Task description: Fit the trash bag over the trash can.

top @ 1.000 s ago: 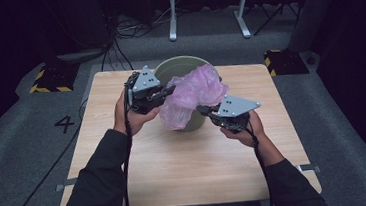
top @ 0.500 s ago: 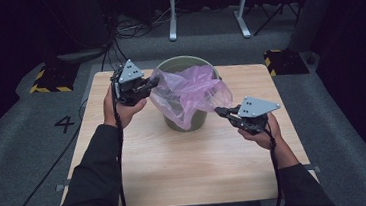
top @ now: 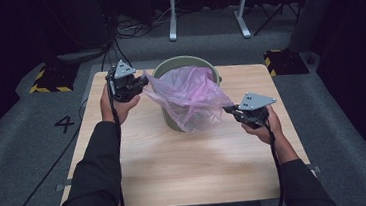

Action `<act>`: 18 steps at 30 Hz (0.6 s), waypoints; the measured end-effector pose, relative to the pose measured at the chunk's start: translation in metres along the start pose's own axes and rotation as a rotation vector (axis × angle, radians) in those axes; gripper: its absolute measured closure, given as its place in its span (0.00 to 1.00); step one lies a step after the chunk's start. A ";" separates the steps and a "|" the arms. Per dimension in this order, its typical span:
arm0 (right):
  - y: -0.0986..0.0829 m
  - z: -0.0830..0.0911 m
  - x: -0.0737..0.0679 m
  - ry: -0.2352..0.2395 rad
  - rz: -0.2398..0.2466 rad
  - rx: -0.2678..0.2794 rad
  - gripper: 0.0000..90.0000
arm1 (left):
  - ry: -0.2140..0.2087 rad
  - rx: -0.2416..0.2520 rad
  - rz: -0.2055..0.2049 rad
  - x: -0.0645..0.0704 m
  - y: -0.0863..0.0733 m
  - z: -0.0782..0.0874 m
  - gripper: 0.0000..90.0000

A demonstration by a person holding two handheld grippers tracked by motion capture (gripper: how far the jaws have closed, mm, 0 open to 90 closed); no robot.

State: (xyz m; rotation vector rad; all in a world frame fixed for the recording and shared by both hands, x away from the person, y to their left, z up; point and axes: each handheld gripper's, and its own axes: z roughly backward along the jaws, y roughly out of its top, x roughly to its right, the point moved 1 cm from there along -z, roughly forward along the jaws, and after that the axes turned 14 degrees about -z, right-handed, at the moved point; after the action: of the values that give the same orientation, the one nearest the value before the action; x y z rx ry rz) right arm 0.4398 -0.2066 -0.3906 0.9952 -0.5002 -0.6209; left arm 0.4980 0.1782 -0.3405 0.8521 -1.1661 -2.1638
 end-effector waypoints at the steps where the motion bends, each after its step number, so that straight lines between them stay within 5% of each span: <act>1: -0.001 -0.002 0.002 -0.013 0.002 -0.008 1.00 | 0.001 -0.004 0.006 -0.001 -0.002 -0.003 0.94; 11: -0.014 -0.005 0.023 -0.042 -0.045 -0.026 0.99 | 0.011 0.015 0.040 -0.006 -0.019 -0.008 0.93; 16: -0.013 0.010 0.018 -0.031 -0.046 0.017 0.62 | 0.006 0.020 0.022 -0.003 -0.018 -0.004 0.94; 18: -0.010 0.026 0.010 -0.020 -0.042 0.077 0.53 | 0.000 0.019 0.016 -0.002 -0.017 -0.002 0.94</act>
State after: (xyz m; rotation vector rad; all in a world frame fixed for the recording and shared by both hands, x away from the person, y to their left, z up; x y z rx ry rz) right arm 0.4278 -0.2335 -0.3869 1.0759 -0.5251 -0.6539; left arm 0.4982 0.1865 -0.3553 0.8484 -1.1912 -2.1429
